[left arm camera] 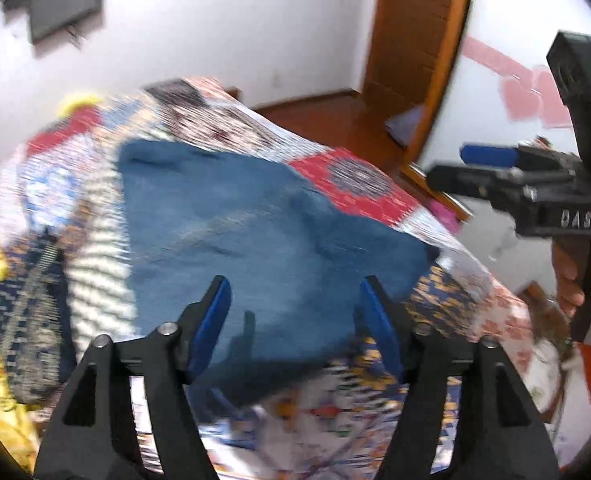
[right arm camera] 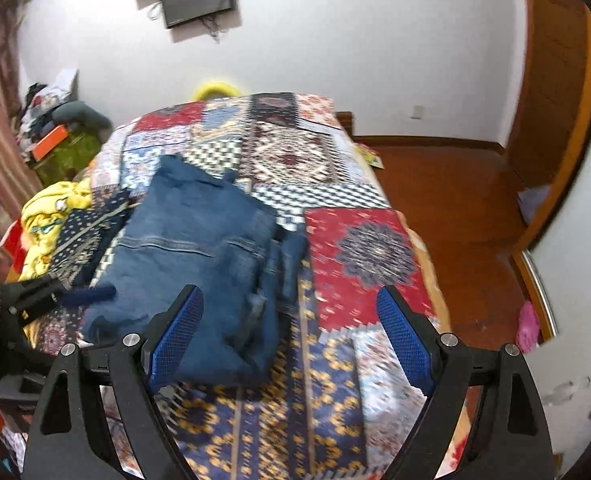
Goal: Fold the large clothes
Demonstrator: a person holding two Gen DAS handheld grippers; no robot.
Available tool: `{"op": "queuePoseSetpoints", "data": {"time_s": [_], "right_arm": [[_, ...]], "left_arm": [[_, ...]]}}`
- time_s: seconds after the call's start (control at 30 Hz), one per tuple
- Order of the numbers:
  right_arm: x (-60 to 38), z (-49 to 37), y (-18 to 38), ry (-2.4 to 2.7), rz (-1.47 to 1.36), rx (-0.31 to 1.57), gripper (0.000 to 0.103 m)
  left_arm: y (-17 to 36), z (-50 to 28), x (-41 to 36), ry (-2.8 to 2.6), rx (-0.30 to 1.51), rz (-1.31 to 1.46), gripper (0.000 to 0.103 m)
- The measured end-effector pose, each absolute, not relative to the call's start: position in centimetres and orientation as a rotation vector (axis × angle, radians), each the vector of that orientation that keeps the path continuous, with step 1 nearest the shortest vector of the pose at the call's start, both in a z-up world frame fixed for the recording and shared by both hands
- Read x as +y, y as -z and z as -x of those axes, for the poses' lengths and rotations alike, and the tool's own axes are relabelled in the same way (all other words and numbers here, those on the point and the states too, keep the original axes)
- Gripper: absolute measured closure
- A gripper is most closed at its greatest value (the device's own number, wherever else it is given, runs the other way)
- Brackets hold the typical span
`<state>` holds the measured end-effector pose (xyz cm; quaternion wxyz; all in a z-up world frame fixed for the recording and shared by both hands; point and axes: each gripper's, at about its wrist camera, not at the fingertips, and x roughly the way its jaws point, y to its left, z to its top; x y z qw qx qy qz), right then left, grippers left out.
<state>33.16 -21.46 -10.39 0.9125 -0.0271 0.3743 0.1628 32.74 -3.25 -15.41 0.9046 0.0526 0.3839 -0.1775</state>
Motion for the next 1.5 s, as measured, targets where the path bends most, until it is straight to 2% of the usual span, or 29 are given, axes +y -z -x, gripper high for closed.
{"op": "queuePoseSetpoints", "data": {"time_s": [0.17, 0.4, 0.5, 0.53, 0.6, 0.8, 1.13, 1.27, 1.5], "right_arm": [[-18.5, -34.3, 12.6, -0.419, 0.076, 0.819, 0.017], [-19.0, -36.5, 18.5, -0.402, 0.045, 1.012, 0.017], [-21.2, -36.5, 20.0, -0.429, -0.021, 1.058, 0.017], [-21.9, -36.4, 20.2, -0.432, -0.038, 1.065, 0.016], [-23.1, -36.1, 20.6, -0.438, -0.074, 1.079, 0.013], [-23.4, -35.6, 19.8, -0.434, -0.088, 1.113, 0.012], [-20.3, -37.9, 15.1, -0.543, -0.039, 0.961, 0.011], [-18.9, -40.7, 16.3, -0.564, -0.052, 0.994, 0.011], [-17.9, -45.8, 21.3, -0.607, -0.091, 1.158, 0.011]], "left_arm": [[15.9, -33.7, 0.5, 0.207, 0.779, -0.129, 0.030], [20.8, -35.2, 4.1, 0.140, 0.931, -0.051, 0.030], [21.9, -34.6, 5.1, 0.161, 0.928, 0.009, 0.025], [21.9, -34.4, 5.2, 0.157, 0.919, 0.017, 0.020], [22.1, -33.8, 5.5, 0.162, 0.905, 0.026, 0.019], [21.1, -32.8, 5.4, 0.167, 0.884, -0.026, 0.020], [17.1, -36.2, 8.1, 0.119, 0.806, -0.008, 0.020], [17.5, -39.3, 8.9, 0.167, 0.871, 0.094, 0.019], [22.7, -44.6, 9.0, 0.312, 1.083, 0.343, 0.020]]}}
